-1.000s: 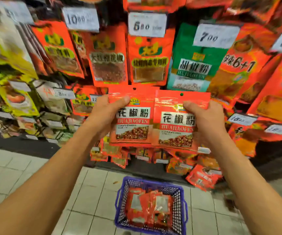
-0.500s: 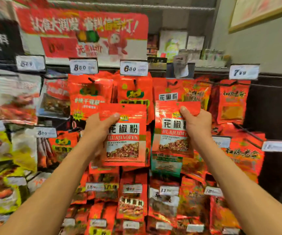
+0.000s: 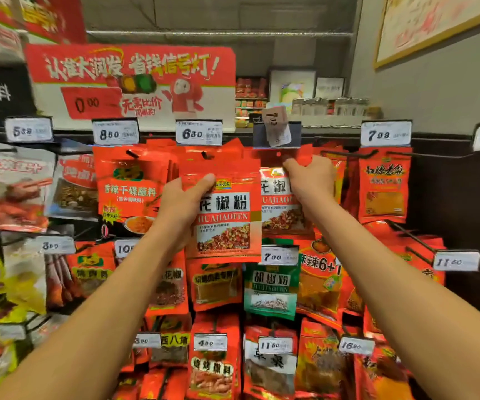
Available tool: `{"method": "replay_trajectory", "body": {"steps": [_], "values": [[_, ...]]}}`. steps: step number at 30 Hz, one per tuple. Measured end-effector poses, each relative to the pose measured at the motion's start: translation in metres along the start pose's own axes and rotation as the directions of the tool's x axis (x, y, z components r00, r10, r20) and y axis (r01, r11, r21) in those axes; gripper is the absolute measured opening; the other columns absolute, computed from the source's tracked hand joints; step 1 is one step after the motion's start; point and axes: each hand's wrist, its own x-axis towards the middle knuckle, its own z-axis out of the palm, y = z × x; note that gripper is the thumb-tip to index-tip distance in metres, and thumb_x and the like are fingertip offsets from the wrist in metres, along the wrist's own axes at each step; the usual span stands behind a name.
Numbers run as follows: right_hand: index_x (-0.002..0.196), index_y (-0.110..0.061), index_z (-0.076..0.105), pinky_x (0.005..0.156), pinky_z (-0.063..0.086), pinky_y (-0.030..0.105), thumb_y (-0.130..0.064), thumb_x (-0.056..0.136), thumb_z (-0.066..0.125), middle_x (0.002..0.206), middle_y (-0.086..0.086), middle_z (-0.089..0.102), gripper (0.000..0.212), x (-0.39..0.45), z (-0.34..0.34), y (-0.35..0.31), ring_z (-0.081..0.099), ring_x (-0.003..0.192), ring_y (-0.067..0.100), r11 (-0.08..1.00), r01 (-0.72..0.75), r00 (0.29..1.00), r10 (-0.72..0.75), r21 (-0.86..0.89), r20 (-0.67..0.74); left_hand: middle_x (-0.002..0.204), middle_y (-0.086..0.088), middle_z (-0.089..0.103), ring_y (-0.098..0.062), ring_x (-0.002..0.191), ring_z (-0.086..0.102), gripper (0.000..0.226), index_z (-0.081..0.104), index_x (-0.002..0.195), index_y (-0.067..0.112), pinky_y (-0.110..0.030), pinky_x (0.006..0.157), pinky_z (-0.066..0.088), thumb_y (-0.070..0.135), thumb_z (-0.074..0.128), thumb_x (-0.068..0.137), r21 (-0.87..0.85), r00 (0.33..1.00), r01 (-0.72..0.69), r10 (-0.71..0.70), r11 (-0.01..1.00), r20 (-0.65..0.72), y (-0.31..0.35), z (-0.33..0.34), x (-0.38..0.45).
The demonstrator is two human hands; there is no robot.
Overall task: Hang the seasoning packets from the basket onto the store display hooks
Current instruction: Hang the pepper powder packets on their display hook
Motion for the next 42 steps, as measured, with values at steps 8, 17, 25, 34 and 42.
{"method": "replay_trajectory", "body": {"steps": [8,17,25,34,42], "values": [[0.046,-0.019,0.047,0.046,0.032,0.029,-0.037,0.083,0.065,0.041,-0.014,0.050,0.045,-0.004,0.011,0.001,0.040,0.040,0.004,0.999,0.033,0.999,-0.032,0.023,-0.031,0.086,-0.006,0.079,-0.024,0.077,0.077,0.007,0.071,0.093,0.019,-0.032,0.060,0.060,0.026,0.071,0.092,0.067,0.997,-0.078,0.077,0.995,0.009,0.002,-0.008,0.007],[0.056,-0.013,0.059,0.051,0.037,0.030,-0.038,0.090,0.068,0.054,-0.007,0.059,0.043,0.005,0.013,0.000,0.051,0.052,0.014,0.998,-0.036,0.998,0.039,0.052,-0.043,0.086,-0.007,0.079,-0.026,0.077,0.077,0.010,0.070,0.091,0.017,-0.034,0.061,0.060,0.027,0.072,0.093,0.062,0.996,-0.086,0.084,0.994,0.028,-0.002,-0.003,0.008],[0.045,-0.015,0.045,0.050,0.028,0.033,-0.031,0.090,0.065,0.046,-0.004,0.048,0.052,0.003,0.012,-0.005,0.046,0.054,0.020,0.989,0.071,0.996,-0.076,-0.128,-0.036,0.090,-0.010,0.079,-0.028,0.081,0.077,0.011,0.070,0.091,0.015,-0.039,0.068,0.063,0.025,0.071,0.093,0.071,0.996,-0.083,0.080,0.994,0.043,-0.006,0.003,0.008],[0.054,-0.016,0.050,0.054,0.042,0.035,-0.040,0.094,0.066,0.062,0.004,0.061,0.049,0.017,0.026,0.008,0.060,0.064,0.029,0.991,-0.049,0.998,0.046,-0.127,-0.032,0.086,-0.006,0.079,-0.023,0.077,0.077,0.008,0.072,0.087,0.018,-0.033,0.063,0.061,0.024,0.072,0.092,0.063,0.996,-0.083,0.081,0.995,0.037,-0.010,0.003,0.009],[0.098,-0.007,0.063,0.071,0.039,0.035,-0.056,0.097,0.056,0.102,0.013,0.066,0.050,0.061,0.049,0.021,0.055,0.087,0.030,0.903,-0.174,0.964,0.237,-0.393,0.117,0.082,-0.008,0.079,-0.024,0.073,0.077,0.018,0.069,0.091,0.017,-0.032,0.059,0.059,0.034,0.068,0.095,0.023,0.998,0.028,-0.029,0.999,0.057,-0.014,0.030,0.015]]}}
